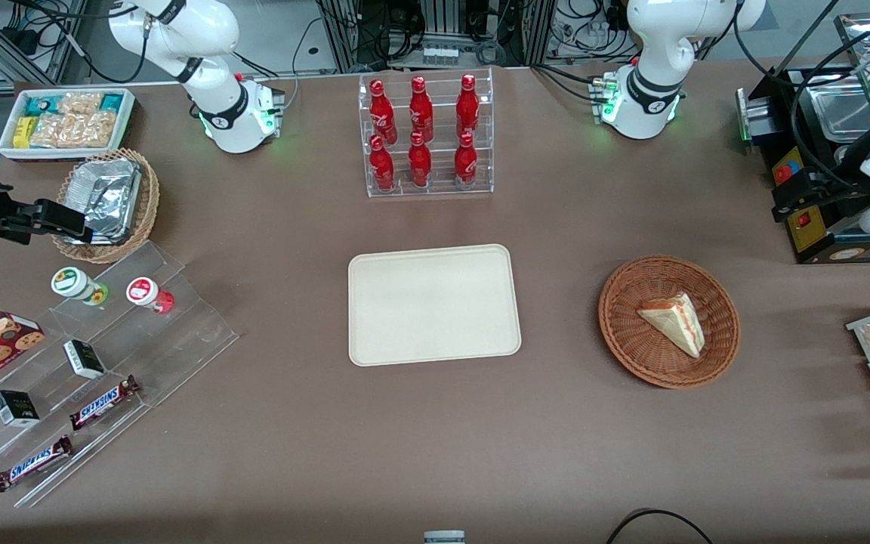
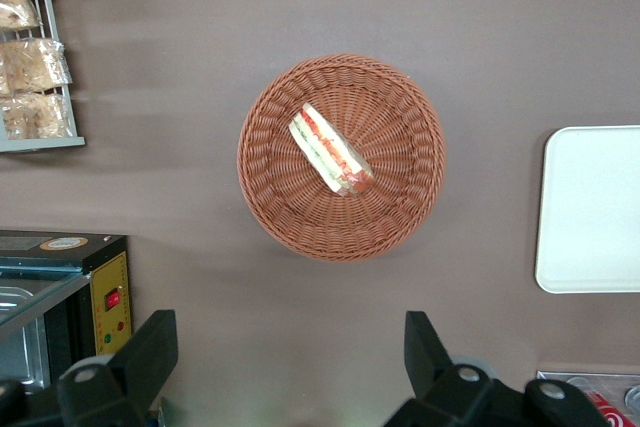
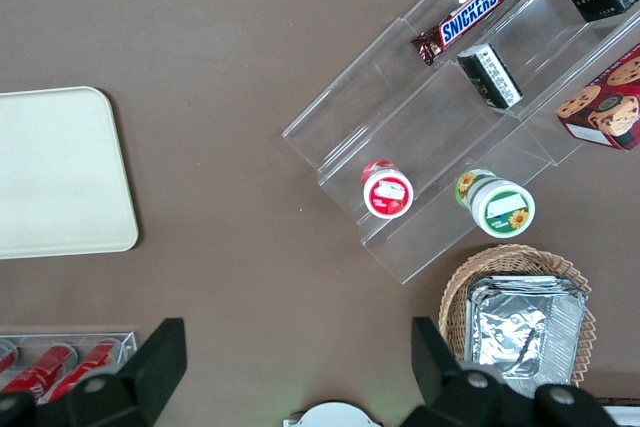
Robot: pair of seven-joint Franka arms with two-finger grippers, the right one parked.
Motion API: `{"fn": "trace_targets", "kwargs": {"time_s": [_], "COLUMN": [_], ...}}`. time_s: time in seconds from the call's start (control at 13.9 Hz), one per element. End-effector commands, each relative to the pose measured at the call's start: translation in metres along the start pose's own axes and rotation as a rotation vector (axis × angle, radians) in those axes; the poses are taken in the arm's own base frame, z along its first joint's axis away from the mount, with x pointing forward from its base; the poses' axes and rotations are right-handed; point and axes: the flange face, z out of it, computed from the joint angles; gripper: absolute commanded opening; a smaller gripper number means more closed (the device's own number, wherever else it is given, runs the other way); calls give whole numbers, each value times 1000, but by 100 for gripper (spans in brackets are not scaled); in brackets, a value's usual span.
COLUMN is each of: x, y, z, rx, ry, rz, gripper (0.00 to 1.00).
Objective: Place sandwich from basket to tray
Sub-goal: 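Move the left gripper over the wicker basket above the sandwich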
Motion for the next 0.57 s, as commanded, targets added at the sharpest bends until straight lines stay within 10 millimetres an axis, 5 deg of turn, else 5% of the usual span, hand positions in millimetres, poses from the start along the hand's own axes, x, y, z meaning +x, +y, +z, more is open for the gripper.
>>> {"fn": "trace_targets", "kwargs": {"time_s": [0.0,0.14,0.5], "x": [3,3,29], "y": [1,3,9], "z": [-6,0,65], "rx": [-6,-6,3], "ry": [10,0,-22], "rz": [8,10,-34], "gripper": [100,100,100]}}
